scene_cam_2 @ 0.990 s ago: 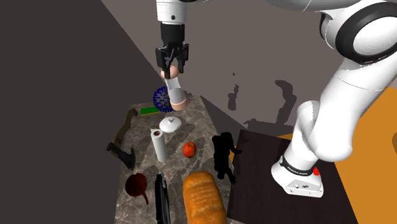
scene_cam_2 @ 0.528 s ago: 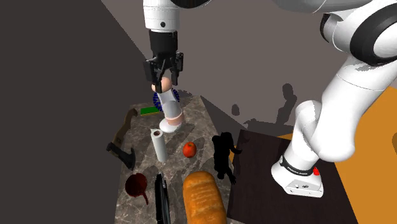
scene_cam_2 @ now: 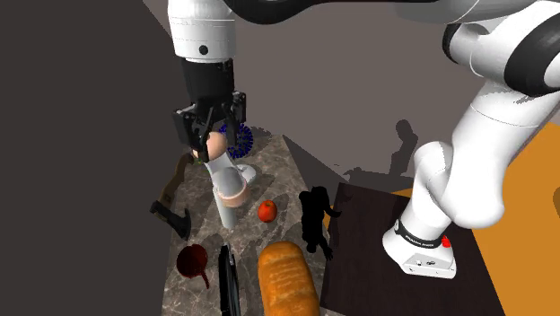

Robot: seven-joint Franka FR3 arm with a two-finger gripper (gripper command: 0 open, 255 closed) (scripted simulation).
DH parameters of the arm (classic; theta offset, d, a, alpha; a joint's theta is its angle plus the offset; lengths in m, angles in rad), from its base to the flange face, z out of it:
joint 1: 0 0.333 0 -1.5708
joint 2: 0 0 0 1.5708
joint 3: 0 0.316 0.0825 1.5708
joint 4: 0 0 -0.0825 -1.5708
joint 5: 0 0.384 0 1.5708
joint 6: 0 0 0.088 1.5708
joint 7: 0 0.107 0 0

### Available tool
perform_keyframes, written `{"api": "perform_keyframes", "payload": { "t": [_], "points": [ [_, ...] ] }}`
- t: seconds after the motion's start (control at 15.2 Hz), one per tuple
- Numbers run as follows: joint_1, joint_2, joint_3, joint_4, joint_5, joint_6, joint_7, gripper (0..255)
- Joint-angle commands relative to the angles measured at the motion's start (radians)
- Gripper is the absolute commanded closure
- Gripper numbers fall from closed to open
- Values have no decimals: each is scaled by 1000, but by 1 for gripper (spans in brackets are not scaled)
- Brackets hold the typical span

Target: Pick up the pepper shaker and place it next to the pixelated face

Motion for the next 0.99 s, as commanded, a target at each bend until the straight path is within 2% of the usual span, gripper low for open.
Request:
{"api": "perform_keyframes", "payload": {
  "t": [0.0, 0.46, 0.92],
  "points": [
    [23, 11, 25, 8, -3, 8, 50, 255],
    [110, 111, 108, 126, -33, 5, 220, 255],
    [217, 273, 176, 333, -94, -33, 387, 255]
  ]
}}
